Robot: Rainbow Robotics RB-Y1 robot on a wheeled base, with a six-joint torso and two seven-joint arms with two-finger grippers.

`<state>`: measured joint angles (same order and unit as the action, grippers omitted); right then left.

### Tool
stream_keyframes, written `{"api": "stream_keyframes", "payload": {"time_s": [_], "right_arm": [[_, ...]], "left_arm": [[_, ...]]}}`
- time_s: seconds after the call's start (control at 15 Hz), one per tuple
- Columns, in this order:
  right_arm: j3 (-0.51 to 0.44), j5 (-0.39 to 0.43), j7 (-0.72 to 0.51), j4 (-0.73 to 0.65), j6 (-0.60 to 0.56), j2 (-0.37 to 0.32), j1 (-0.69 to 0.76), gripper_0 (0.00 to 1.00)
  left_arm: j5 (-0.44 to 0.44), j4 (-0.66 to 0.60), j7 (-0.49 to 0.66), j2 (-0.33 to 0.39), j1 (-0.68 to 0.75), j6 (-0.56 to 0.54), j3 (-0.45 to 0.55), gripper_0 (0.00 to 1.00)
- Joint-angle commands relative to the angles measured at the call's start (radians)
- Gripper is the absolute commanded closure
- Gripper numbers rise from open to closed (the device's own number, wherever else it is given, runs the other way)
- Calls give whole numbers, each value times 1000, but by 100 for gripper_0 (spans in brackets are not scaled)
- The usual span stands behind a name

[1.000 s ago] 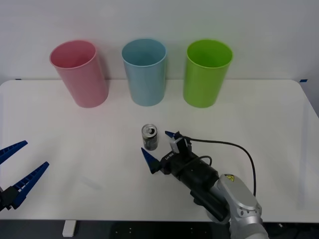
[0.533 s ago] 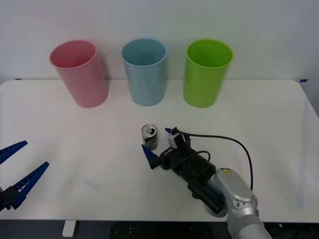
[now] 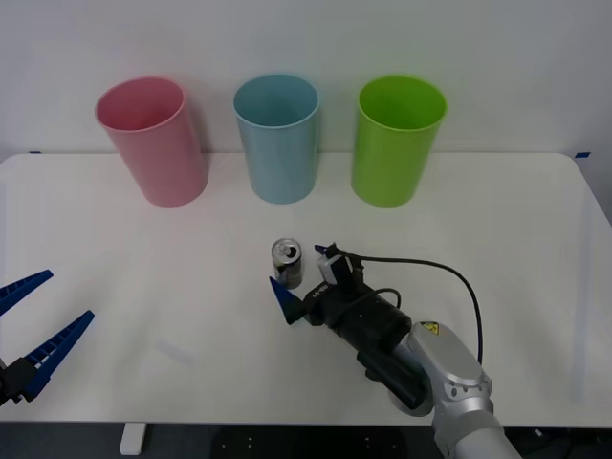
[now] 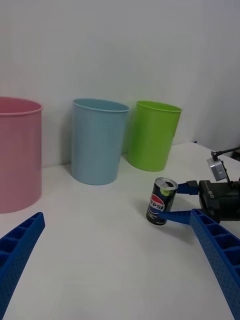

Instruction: Grasp the object on the table and drop it into the matching bin: aluminum can to the light blue bin, PET bottle to the pink bin.

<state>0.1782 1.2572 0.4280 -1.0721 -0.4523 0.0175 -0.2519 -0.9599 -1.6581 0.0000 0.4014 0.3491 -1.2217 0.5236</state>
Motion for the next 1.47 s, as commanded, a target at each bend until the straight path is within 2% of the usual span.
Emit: {"api": "stream_keyframes", "payload": {"time_s": [0.07,0.13,0.27,0.33,0.4,1.13,1.33,1.47], "right_arm": [[3,-4,0,0,0,0,0,0],[6,-9,0,0,0,0,0,7],[12,-16,0,0,0,0,-1,62],[18,-27,0,0,-2,0,-3,95],[21,-33,0,0,0,0,-4,100],[38,-85,3,-5,-9,0,-6,100],[49,-107,2,-49,-28,0,22,100],[63,-107,-9,-134,-31,0,79,100]], "left_arm": [[0,0,0,0,0,0,0,0],[0,0,0,0,0,0,0,0],[0,0,0,0,0,0,0,0],[0,0,0,0,0,0,0,0],[0,0,0,0,0,0,0,0],[0,0,0,0,0,0,0,0],[0,0,0,0,0,0,0,0],[0,0,0,0,0,0,0,0]]}}
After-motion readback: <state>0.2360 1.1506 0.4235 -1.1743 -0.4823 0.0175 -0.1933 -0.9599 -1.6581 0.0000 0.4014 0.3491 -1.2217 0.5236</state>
